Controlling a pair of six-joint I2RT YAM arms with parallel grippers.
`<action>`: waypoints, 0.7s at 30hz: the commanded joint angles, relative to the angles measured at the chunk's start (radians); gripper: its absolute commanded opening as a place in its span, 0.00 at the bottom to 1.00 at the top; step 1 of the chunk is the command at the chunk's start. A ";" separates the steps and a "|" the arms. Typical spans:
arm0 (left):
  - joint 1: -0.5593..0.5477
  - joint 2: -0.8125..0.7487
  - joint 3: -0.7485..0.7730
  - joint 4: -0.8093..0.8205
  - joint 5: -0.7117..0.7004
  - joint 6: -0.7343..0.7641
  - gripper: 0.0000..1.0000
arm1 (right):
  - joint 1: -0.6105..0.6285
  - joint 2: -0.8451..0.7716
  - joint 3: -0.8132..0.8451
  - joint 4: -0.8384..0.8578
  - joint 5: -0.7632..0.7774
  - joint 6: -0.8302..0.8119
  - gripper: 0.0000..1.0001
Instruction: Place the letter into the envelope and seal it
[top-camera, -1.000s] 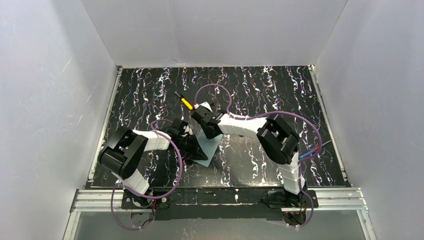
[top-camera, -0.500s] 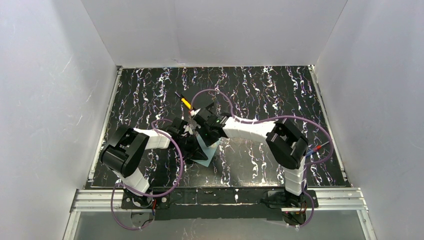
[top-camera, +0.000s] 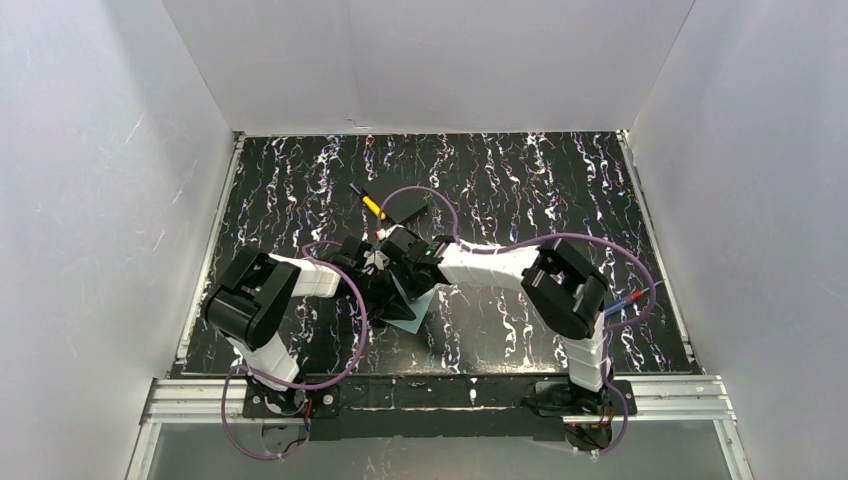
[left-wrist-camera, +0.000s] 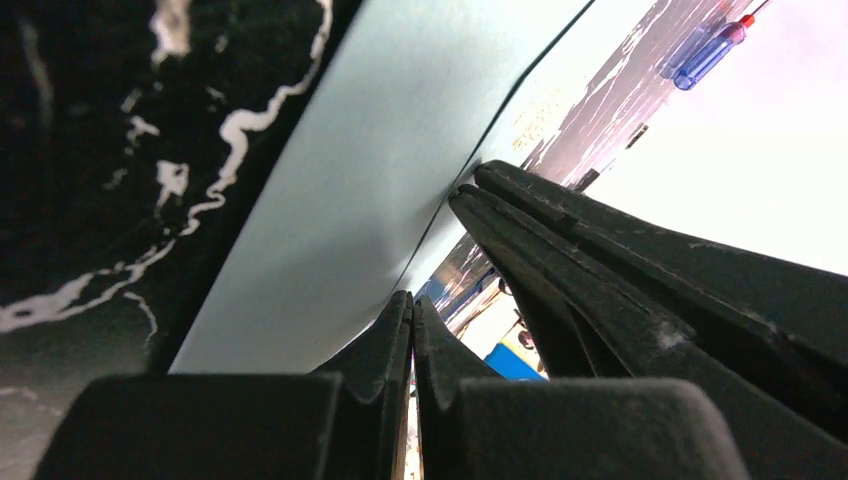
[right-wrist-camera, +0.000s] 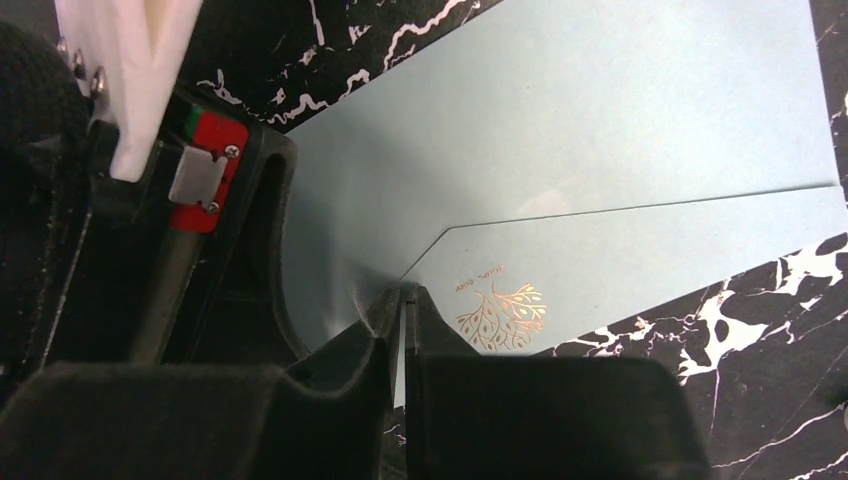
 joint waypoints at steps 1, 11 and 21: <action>0.004 0.060 -0.073 -0.135 -0.130 0.051 0.00 | -0.003 0.091 0.001 0.027 0.116 0.041 0.12; 0.021 0.059 -0.094 -0.132 -0.121 0.071 0.00 | -0.039 0.142 0.078 -0.048 0.239 0.049 0.10; 0.025 0.034 -0.066 -0.154 -0.110 0.088 0.00 | -0.110 0.087 0.169 -0.124 0.251 0.042 0.10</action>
